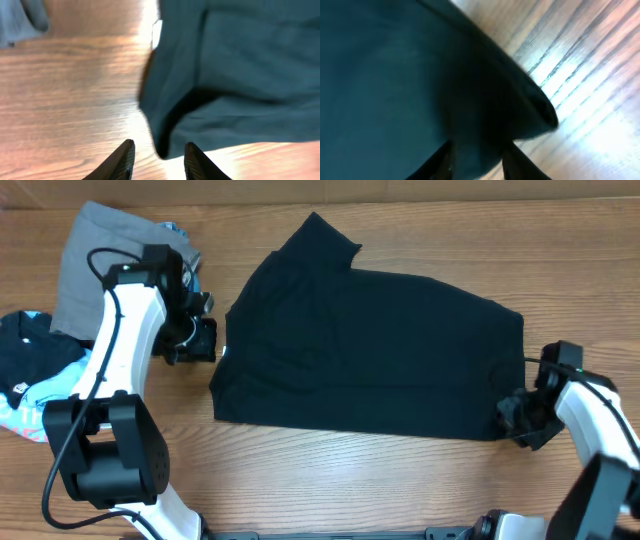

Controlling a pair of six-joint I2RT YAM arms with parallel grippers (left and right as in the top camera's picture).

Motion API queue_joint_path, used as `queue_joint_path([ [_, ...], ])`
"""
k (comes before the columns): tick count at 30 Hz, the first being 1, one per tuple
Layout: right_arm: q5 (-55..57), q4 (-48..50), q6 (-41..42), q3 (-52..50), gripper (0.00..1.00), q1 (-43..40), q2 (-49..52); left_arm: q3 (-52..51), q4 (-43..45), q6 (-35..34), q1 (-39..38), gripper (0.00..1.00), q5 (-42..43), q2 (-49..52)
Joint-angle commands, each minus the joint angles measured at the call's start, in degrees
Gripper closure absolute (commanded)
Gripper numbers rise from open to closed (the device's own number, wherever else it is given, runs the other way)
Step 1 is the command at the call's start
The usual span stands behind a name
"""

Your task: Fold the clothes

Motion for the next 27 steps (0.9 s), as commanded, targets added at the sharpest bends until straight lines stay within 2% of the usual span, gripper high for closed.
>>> queue_joint_path([
  [1, -3.3, -0.9, -2.7, 6.7, 0.64, 0.0, -7.4, 5.6, -0.3, 1.5, -0.6, 0.65, 7.1, 0.3],
  [3, -7.5, -0.9, -5.6, 9.6, 0.58, 0.1, -11.0, 7.1, -0.2, 1.5, -1.4, 0.66, 9.4, 0.3],
  [8, -13.5, -1.4, -4.8, 11.3, 0.57, 0.1, -14.1, 4.3, -3.4, -1.2, -4.8, 0.71, 9.4, 0.3],
  [9, -13.6, -2.2, -4.8, 11.2, 0.57, 0.1, -13.8, 3.0, -3.5, -1.8, -5.3, 0.7, 9.3, 0.3],
  [11, -13.5, -3.5, -4.9, 10.7, 0.58, 0.1, -12.6, -1.7, -1.5, -3.4, -6.2, 0.59, 9.2, 0.3],
  [12, -13.6, -3.6, -4.9, 10.1, 0.58, 0.1, -11.7, -4.8, 0.1, -4.3, -6.4, 0.59, 9.2, 0.3],
  [14, -13.6, -3.2, -4.9, 8.7, 0.65, 0.1, -10.1, -9.8, 3.6, -5.8, -6.4, 0.64, 9.2, 0.3],
  [15, -13.6, -2.7, -4.9, 7.8, 0.71, 0.1, -8.8, -12.7, 6.4, -6.4, -6.3, 0.67, 9.2, 0.3],
  [17, -13.6, -1.4, -4.9, 6.5, 0.77, 0.1, -6.4, -16.7, 11.4, -7.0, -6.3, 0.8, 9.2, 0.3],
  [18, -13.6, -0.3, -4.9, 5.8, 0.84, 0.1, -4.9, -18.3, 13.6, -7.8, -6.3, 0.87, 9.2, 0.3],
  [20, -14.1, 2.1, -4.9, 4.6, 0.93, 0.1, -2.3, -20.7, 17.6, -8.9, -6.3, 0.95, 8.4, 0.3],
  [21, -14.7, 3.7, -4.8, 3.7, 0.96, 0.1, -0.7, -22.0, 19.7, -9.7, -6.3, 0.96, 6.6, 0.3],
  [27, -14.3, 11.3, 2.4, -2.7, 0.96, 0.1, 6.6, -27.4, 23.7, -14.8, -6.3, 0.96, -3.1, 0.3],
])
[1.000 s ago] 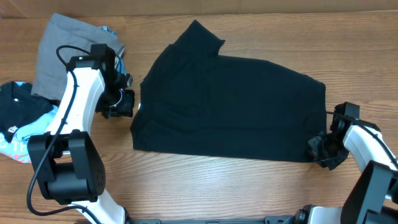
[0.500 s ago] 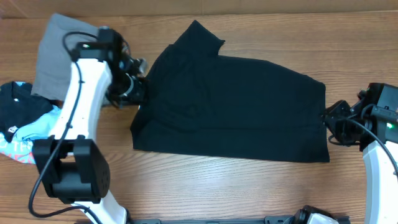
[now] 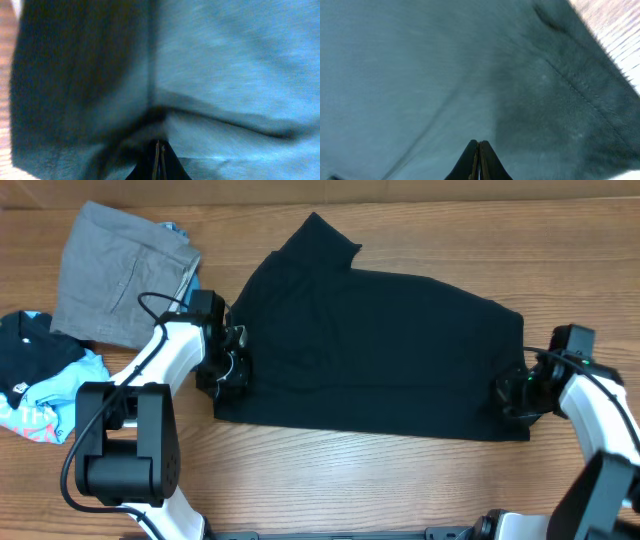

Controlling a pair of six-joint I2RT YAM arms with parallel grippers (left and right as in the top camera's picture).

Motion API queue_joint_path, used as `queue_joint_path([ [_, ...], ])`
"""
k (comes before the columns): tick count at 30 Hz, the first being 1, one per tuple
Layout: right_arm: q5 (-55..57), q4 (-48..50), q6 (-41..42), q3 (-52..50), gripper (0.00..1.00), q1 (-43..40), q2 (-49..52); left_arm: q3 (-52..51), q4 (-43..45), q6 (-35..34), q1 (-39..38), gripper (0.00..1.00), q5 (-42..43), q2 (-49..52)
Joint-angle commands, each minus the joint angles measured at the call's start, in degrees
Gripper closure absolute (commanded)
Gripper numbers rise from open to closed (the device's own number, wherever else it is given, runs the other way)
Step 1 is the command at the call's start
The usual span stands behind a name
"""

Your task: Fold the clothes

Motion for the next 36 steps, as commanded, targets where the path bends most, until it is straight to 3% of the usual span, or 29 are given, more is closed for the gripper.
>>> queue_joint_path([
  [1, -0.1, 2.6, 4.5, -4.2, 0.96, 0.1, 2.5, -3.0, 0.0, -4.8, 0.3, 0.96, -7.5, 0.2],
  [5, 1.2, 3.5, 7.1, -9.1, 0.96, 0.1, 2.9, -5.3, -5.1, -8.9, 0.7, 0.96, -9.5, 0.2],
  [13, 2.0, -7.4, 11.5, -12.0, 0.96, 0.3, 1.2, -5.3, -12.3, -9.6, 5.9, 0.95, -8.4, -0.3],
  [20, -1.5, -10.7, 7.0, -11.1, 0.96, 0.4, -11.9, -3.1, -13.4, -4.5, 7.8, 0.86, -2.7, -0.6],
  [23, -6.9, -9.2, -2.9, -7.7, 0.83, 0.4, -20.0, 0.1, -15.0, -2.3, 6.6, 0.82, 0.9, -1.6],
  [27, -11.0, -7.5, -6.5, -1.3, 0.62, 0.4, -26.9, 8.0, -19.5, 1.0, 4.5, 0.74, 1.7, -4.2],
  [31, -10.8, -1.4, -6.4, 2.5, 0.63, 0.4, -27.6, 18.9, -21.5, 4.4, 2.6, 0.6, 2.5, -6.4],
  [32, -10.7, 0.8, -5.8, 2.6, 0.64, 0.4, -27.2, 21.5, -21.5, 4.4, 2.3, 0.44, 4.0, -6.6],
  [33, -9.9, 3.0, -4.4, 2.6, 0.66, 0.4, -26.4, 24.0, -21.5, 4.5, 2.1, 0.22, 5.7, -6.6],
  [34, -9.0, 5.2, -3.0, 2.6, 0.67, 0.4, -25.1, 26.2, -20.8, 4.6, 2.1, 0.16, 6.8, -6.6],
  [36, -8.2, 9.9, -1.9, 2.6, 0.67, 0.4, -21.0, 29.9, -18.2, 5.6, 2.1, 0.2, 9.0, -6.6],
])
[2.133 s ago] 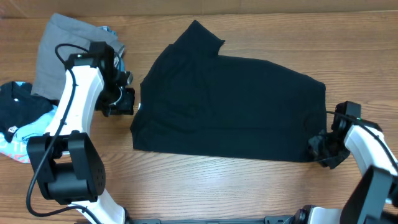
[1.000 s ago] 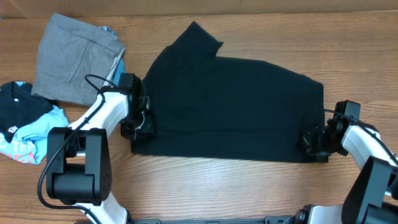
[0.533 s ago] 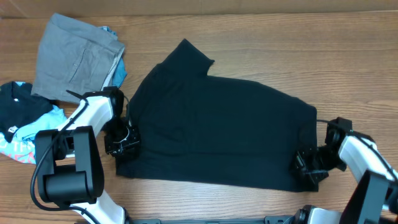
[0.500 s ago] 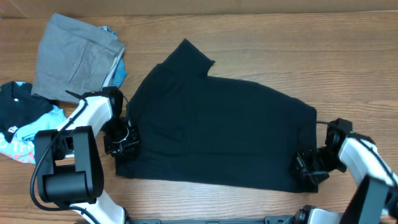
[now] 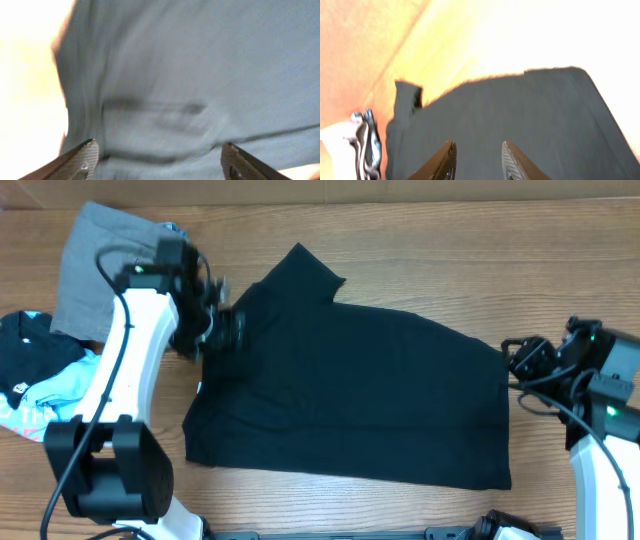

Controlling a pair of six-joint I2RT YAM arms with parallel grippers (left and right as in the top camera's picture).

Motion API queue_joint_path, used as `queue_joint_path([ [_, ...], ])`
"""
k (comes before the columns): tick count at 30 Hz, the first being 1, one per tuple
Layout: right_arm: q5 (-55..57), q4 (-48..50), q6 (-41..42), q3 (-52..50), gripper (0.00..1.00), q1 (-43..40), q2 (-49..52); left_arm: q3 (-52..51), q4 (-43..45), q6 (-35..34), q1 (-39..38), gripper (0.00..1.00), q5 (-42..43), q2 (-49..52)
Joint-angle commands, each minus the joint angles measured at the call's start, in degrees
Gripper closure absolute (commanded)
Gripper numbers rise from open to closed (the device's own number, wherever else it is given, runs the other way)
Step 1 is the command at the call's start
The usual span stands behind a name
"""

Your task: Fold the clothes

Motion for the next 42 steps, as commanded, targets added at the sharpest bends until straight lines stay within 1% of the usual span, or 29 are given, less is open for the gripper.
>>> queue_joint_path([
  [1, 1.1, 4.6, 2.0, 0.7, 0.67, 0.1, 6.8, 6.7, 2.3, 3.8, -0.3, 0.23, 4.9, -1.7],
  [5, 1.1, 11.0, 2.6, 2.6, 0.67, 0.1, 18.9, 10.0, 6.4, 3.8, -0.4, 0.21, 3.1, -1.3],
  [8, 1.0, 11.7, 2.2, 6.7, 0.67, 0.1, 27.7, 10.1, 9.5, 4.0, -0.7, 0.21, 1.9, 0.0],
  [9, 0.9, 11.8, 0.7, 8.1, 0.67, 0.1, 29.9, 10.1, 10.6, 4.4, -1.0, 0.21, 1.9, 1.1],
  [11, 0.9, 11.7, -2.0, 10.7, 0.57, 0.1, 33.3, 10.2, 12.8, 4.5, -1.8, 0.21, 1.9, 3.4],
  [12, 1.1, 11.5, -2.5, 11.6, 0.56, 0.1, 34.2, 10.2, 14.2, 4.6, -2.3, 0.2, 1.8, 4.7],
  [14, 0.8, 10.8, -2.8, 12.7, 0.55, 0.1, 35.2, 10.3, 18.3, 4.9, -3.5, 0.22, 1.3, 8.3],
  [19, 0.8, 6.9, -3.5, 12.8, 0.53, 0.1, 35.0, 14.2, 23.7, 4.4, -6.1, 0.25, -0.2, 18.6],
  [21, 0.9, 4.8, -5.3, 12.8, 0.53, 0.1, 35.0, 16.7, 25.4, 4.9, -7.0, 0.24, -1.4, 22.9],
  [23, 0.9, 2.8, -6.6, 12.8, 0.53, 0.1, 35.0, 19.3, 28.7, 4.9, -8.1, 0.23, -4.6, 27.2],
  [26, 0.9, 0.8, -7.7, 12.8, 0.53, 0.1, 35.0, 21.5, 33.1, 5.3, -9.2, 0.18, -10.2, 31.7],
  [27, 0.9, 0.1, -7.8, 12.8, 0.53, 0.1, 35.0, 21.7, 34.6, 5.5, -9.4, 0.16, -11.0, 32.7],
  [29, 0.9, -1.3, -8.0, 12.8, 0.53, 0.1, 35.0, 21.8, 37.9, 6.4, -9.7, 0.15, -11.0, 34.4],
  [33, 0.9, -2.1, -8.0, 12.8, 0.53, 0.1, 35.0, 21.8, 41.7, 5.8, -9.6, 0.17, -10.9, 37.3],
  [34, 0.9, -2.2, -8.0, 12.8, 0.53, 0.1, 35.0, 21.8, 42.1, 5.4, -9.6, 0.2, -10.9, 38.0],
  [36, 1.0, -2.2, -8.0, 12.8, 0.53, 0.1, 35.0, 21.8, 42.4, 4.6, -9.6, 0.28, -10.7, 39.1],
  [38, 1.6, -2.0, -8.0, 12.8, 0.52, 0.1, 35.0, 21.7, 42.0, 4.2, -9.6, 0.4, -8.8, 39.9],
  [41, 4.0, -1.2, -8.0, 12.8, 0.52, 0.1, 35.0, 21.7, 41.6, 3.6, -9.6, 0.65, -6.6, 40.3],
  [42, 4.8, -1.0, -8.0, 12.8, 0.51, 0.1, 35.0, 21.8, 41.6, 3.1, -9.6, 0.76, -6.0, 40.3],
])
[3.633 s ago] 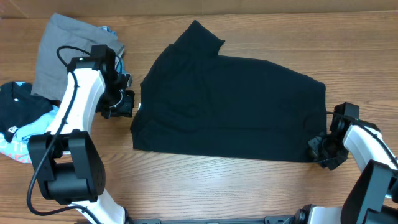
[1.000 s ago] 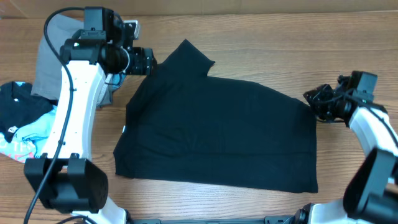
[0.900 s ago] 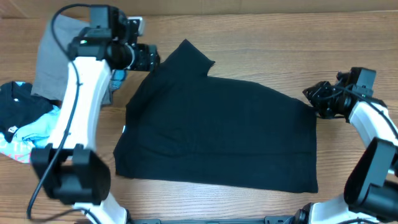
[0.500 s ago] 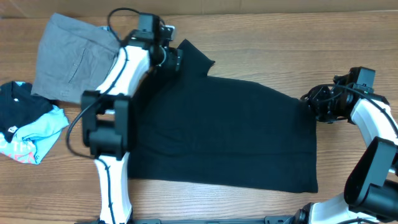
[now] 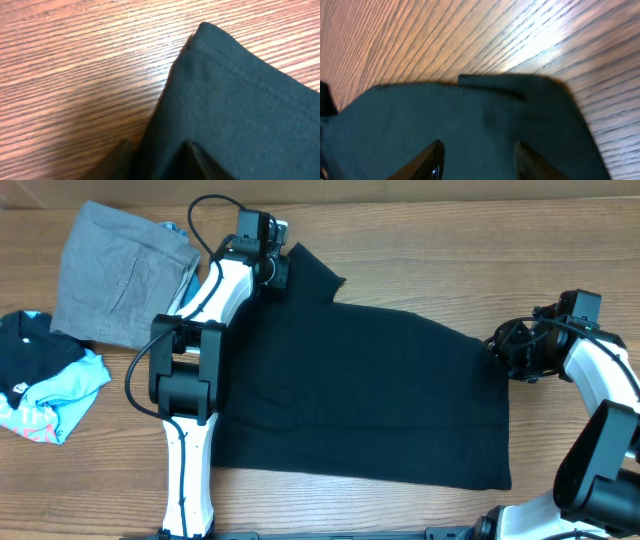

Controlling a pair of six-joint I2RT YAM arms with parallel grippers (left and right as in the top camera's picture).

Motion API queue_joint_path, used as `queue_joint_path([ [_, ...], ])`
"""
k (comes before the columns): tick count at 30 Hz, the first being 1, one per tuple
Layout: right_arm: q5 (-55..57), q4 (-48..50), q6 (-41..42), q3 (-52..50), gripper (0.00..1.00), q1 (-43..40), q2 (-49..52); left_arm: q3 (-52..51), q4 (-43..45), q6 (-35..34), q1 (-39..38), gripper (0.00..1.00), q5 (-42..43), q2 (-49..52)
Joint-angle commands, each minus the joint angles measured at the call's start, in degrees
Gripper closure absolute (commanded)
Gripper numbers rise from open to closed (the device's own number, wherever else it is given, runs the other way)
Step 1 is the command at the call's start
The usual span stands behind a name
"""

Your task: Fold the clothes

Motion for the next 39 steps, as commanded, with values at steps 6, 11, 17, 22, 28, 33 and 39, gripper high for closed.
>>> queue_joint_path([
  [6, 8.3, 3.3, -0.4, 1.2, 0.51, 0.1, -0.5, 5.1, -7.7, -3.8, 0.0, 0.96, 6.8, 0.8],
  [11, 8.8, 8.6, -0.4, 1.2, 0.49, 0.1, -0.5, 12.3, -19.5, -4.3, 0.0, 0.96, 8.2, -3.2],
  [17, 13.2, 13.4, -0.4, 1.2, 0.49, 0.1, -0.2, 15.2, -30.4, -3.8, -0.2, 0.96, 7.1, -10.1],
  [22, 13.7, 14.6, -0.5, 1.1, 0.49, 0.1, 2.7, 15.2, -42.0, -3.8, -0.2, 0.96, 7.9, -13.3],
  [28, 8.0, 12.0, -2.4, 1.1, 0.49, 0.2, 7.4, 14.9, -56.2, -3.8, -0.5, 0.95, 6.3, -13.4],
  [33, -1.9, 11.6, -7.9, 1.1, 0.61, 0.3, 8.2, 14.7, -61.0, -4.0, -0.5, 0.95, 1.4, -13.4],
  [39, -10.8, 10.5, -9.9, 1.4, 0.96, -0.2, 7.2, 14.6, -65.1, -4.0, -0.5, 0.96, -1.0, -13.4],
])
